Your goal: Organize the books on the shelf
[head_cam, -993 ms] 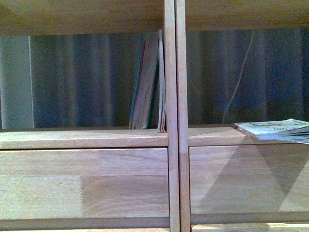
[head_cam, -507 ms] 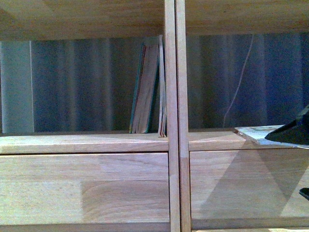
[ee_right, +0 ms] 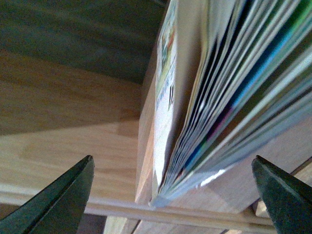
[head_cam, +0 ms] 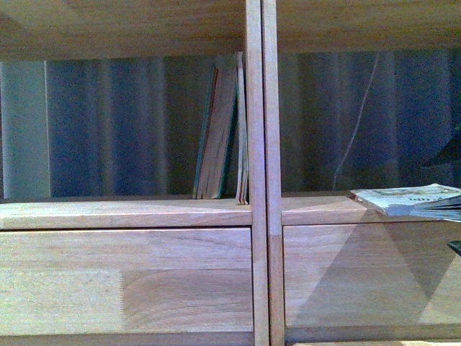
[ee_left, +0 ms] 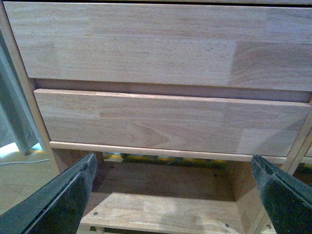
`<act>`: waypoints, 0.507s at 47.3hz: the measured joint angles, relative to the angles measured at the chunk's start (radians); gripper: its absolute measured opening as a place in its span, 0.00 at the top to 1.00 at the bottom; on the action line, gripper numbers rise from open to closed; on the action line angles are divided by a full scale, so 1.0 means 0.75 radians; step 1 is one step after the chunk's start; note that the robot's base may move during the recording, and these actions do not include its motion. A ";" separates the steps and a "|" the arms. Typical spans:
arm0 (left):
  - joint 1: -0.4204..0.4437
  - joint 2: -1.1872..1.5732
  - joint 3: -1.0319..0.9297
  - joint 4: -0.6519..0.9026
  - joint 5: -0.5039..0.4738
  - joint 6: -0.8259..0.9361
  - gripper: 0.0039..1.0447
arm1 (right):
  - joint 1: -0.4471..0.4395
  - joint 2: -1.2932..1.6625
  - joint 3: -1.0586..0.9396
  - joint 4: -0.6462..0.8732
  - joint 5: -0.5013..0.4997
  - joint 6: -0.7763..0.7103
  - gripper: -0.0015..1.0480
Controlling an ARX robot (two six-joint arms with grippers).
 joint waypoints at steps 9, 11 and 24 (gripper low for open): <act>0.000 0.000 0.000 0.000 0.000 0.000 0.07 | -0.077 0.037 0.030 0.023 0.004 0.116 0.07; 0.000 0.000 0.000 0.000 0.000 -0.001 0.07 | -0.084 0.038 0.030 0.034 0.005 0.135 0.07; 0.000 0.000 0.000 0.000 0.000 -0.001 0.07 | -0.072 0.040 0.030 0.053 0.019 0.172 0.07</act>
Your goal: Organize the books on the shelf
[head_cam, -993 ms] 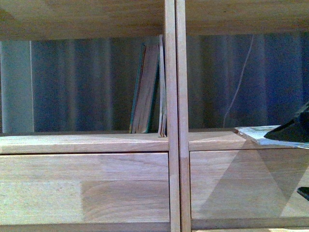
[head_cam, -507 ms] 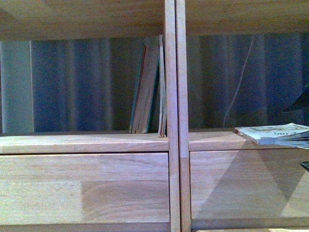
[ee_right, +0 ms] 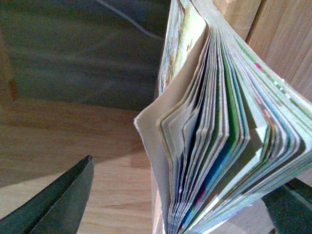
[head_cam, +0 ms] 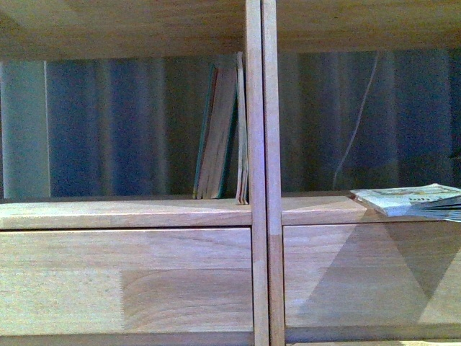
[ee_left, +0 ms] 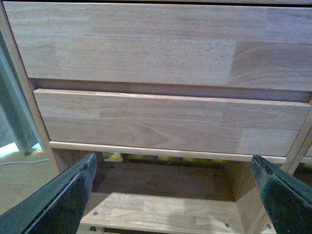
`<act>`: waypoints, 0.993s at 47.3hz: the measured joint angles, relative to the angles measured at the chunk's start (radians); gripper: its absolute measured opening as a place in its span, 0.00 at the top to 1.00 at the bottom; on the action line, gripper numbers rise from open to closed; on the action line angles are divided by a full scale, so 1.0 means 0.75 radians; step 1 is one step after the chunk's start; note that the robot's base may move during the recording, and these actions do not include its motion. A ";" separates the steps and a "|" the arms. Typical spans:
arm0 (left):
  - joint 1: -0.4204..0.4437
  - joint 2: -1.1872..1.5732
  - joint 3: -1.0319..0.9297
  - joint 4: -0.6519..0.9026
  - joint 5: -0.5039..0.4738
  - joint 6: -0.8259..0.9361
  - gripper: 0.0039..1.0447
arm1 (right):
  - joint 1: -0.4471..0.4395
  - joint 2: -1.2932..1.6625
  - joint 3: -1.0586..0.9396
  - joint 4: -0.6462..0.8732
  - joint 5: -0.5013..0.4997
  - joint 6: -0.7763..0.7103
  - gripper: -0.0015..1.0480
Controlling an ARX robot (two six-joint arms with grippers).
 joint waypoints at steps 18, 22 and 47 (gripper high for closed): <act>0.000 0.000 0.000 0.000 0.000 0.001 0.07 | 0.019 0.001 0.001 0.000 0.043 0.016 0.26; 0.000 0.000 0.000 0.000 0.000 0.001 0.07 | 0.016 0.000 0.001 0.000 0.052 0.016 0.36; 0.000 0.000 0.000 0.000 0.000 0.000 0.07 | -0.049 -0.083 -0.078 0.039 -0.059 0.014 0.93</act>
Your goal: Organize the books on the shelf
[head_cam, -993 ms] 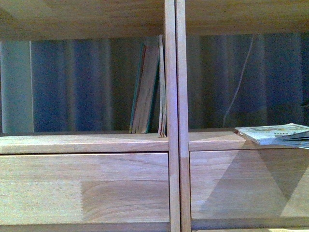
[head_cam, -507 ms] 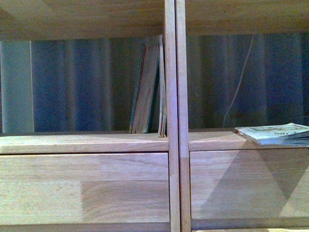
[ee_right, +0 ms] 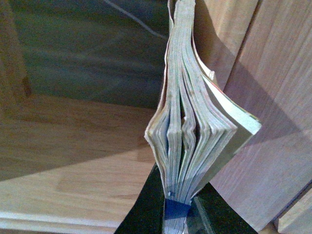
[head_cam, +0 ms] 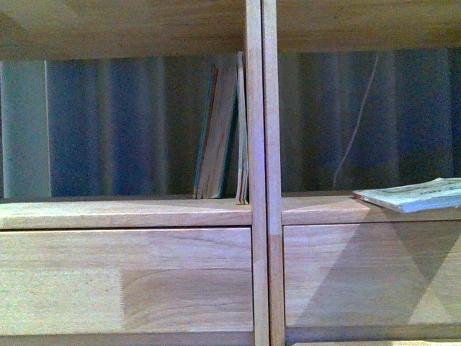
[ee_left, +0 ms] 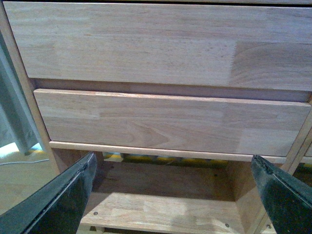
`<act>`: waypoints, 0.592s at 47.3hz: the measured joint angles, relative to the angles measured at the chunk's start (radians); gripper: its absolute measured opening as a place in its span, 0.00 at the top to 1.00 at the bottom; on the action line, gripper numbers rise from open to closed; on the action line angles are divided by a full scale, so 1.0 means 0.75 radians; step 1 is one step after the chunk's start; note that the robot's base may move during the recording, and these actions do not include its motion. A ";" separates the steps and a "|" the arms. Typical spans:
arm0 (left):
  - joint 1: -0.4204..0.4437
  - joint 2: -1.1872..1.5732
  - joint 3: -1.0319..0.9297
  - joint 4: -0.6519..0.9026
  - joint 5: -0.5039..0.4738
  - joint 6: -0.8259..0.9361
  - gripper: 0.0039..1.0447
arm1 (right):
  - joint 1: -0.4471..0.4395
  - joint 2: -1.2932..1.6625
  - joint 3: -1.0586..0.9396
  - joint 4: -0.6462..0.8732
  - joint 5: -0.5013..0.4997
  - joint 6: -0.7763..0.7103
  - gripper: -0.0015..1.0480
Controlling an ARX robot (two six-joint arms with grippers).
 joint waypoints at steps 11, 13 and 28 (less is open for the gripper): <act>0.087 0.057 0.001 0.075 0.270 0.023 0.07 | -0.156 -0.217 -0.070 0.023 -0.225 0.015 0.93; 0.207 0.161 0.007 0.197 0.547 0.027 0.07 | -0.189 -0.264 -0.071 0.026 -0.277 0.025 0.93; 0.637 1.030 0.281 0.944 1.096 -0.146 0.07 | -0.365 -0.534 -0.080 0.230 -0.685 0.126 0.93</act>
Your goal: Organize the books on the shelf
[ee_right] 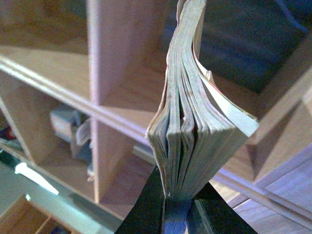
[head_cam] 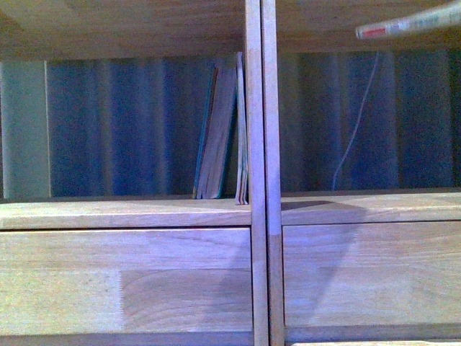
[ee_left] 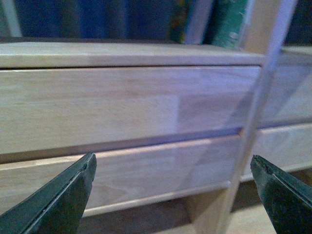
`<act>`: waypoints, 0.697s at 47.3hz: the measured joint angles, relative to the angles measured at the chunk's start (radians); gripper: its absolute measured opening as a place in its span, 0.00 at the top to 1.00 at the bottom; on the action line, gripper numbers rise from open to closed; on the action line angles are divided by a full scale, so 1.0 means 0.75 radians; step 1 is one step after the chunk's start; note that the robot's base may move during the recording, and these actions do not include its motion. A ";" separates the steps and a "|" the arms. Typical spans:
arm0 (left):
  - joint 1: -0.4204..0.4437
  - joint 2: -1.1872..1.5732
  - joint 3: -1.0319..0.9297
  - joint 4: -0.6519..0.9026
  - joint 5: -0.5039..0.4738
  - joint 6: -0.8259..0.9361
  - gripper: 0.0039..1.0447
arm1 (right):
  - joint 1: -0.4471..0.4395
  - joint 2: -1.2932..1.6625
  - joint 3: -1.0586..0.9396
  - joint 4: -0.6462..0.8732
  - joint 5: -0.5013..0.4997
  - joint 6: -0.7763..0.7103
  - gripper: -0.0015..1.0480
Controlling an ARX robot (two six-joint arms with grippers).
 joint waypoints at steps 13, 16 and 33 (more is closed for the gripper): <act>-0.229 0.628 0.638 -0.130 -0.028 -0.502 0.07 | 0.223 -0.031 -0.009 0.232 -0.049 -0.077 0.93; -0.319 0.719 0.778 -0.137 0.008 -0.652 0.07 | 0.293 0.015 -0.008 0.218 -0.018 -0.139 0.93; -0.781 0.872 1.048 0.159 0.014 -1.372 0.07 | 0.602 0.403 0.132 0.240 0.213 -0.346 0.93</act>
